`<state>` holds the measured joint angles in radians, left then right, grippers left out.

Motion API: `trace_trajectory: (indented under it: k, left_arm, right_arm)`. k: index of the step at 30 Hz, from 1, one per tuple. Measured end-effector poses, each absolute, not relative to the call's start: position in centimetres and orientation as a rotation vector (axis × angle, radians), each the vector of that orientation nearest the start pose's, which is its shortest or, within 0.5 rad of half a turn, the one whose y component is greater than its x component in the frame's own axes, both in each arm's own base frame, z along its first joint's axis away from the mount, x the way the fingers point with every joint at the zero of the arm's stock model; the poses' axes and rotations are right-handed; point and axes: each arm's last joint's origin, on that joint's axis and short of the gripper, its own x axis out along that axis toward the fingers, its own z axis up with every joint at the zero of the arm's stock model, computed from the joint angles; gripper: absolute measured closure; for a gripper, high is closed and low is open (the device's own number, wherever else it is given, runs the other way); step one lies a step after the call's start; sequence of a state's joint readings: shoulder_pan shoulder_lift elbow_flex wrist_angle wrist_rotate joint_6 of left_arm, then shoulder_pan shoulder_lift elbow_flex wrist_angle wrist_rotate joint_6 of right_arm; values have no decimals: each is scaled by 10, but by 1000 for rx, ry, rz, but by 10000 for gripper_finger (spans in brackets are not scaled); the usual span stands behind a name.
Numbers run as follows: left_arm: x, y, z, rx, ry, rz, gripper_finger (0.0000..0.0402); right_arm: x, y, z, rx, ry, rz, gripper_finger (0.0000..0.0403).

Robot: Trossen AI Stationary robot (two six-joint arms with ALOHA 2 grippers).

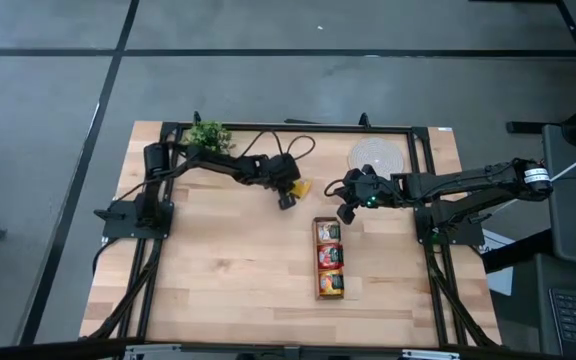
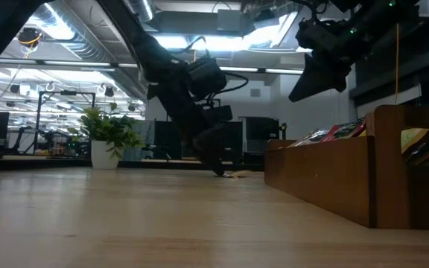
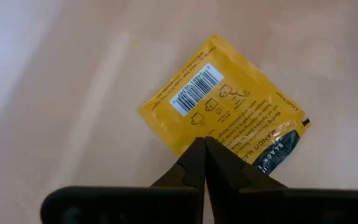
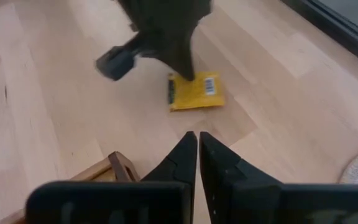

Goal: Pick & Place Tea
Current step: Put the yellow tea bag into the right section of the wooden organizer

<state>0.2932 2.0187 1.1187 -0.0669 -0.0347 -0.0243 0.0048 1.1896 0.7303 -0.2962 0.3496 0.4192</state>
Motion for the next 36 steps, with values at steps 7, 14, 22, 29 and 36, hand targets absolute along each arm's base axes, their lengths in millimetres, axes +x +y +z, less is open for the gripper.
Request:
trace_trajectory:
  k: [7,14,22,29,36]
  left_arm:
    - [373,75,105,-130,1051,118,400]
    - [366,32,114,-99,1150,-67,399]
    - [335,5,126,-106,1213,-72,400]
    - [294,-9,137,-136,1125,123,400]
    - [265,-30,178,-171,886,144,400]
  right_arm:
    - [237,-9,228,310,657,-491,380]
    - [238,-6,228,322,664,-454,380]
    - [249,16,241,302,518,-307,379]
    - [263,29,245,254,405,-194,379]
    - [290,28,227,246,357,-129,379]
